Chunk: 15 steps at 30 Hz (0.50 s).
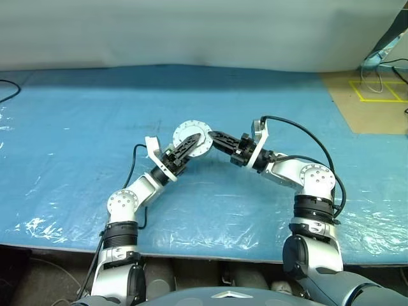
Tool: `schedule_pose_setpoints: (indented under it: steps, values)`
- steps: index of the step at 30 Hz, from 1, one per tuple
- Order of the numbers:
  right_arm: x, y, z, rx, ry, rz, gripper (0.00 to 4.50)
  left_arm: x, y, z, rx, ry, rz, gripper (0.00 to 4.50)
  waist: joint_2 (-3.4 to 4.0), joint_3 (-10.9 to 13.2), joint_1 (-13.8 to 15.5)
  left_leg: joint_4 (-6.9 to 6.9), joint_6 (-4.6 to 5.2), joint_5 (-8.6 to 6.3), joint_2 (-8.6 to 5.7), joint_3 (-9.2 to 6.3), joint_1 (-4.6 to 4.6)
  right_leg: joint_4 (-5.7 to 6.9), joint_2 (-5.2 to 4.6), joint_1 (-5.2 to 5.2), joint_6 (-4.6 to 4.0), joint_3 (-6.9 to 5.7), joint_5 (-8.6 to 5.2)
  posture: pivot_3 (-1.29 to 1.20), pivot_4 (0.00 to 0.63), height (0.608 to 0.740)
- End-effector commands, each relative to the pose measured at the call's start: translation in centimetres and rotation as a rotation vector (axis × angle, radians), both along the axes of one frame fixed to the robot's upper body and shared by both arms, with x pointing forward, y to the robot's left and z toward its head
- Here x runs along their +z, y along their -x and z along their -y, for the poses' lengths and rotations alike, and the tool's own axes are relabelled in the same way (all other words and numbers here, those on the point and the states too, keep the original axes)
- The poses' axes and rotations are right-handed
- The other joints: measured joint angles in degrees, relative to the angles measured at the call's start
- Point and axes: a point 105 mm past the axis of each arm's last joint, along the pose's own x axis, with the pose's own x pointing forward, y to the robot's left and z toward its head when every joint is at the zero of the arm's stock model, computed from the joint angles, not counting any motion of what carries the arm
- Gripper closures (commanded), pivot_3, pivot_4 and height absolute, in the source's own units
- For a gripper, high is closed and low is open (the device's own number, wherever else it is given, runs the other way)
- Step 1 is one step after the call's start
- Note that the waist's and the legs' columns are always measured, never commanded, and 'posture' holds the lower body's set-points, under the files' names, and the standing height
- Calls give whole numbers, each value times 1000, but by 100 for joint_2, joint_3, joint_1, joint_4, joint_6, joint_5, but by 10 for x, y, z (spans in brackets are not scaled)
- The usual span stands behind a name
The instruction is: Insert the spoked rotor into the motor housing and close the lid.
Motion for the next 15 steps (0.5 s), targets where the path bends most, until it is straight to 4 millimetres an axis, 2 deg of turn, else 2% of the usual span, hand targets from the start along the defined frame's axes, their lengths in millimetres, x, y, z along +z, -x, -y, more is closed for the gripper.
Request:
schedule_pose_setpoints:
  steps: [1,5,15]
  values:
    - [14,1,-1,6,-27,48,3391,27,-4,-10,16,83,44,1882,0,0,2,0,0,0,-1,0,0,0,0,0,0,0,0,0,150,740]
    - [14,0,-1,2,-24,51,3391,25,5,3,-67,53,22,1882,-1,1,-3,-3,0,0,-1,-2,-2,-3,1,-1,1,-1,0,0,150,740]
    - [10,-2,-1,-29,43,78,3391,16,-3,2,-30,6,-37,2017,-3,3,0,-4,0,0,-2,-8,-9,-6,1,-3,5,-2,-1,0,150,740]
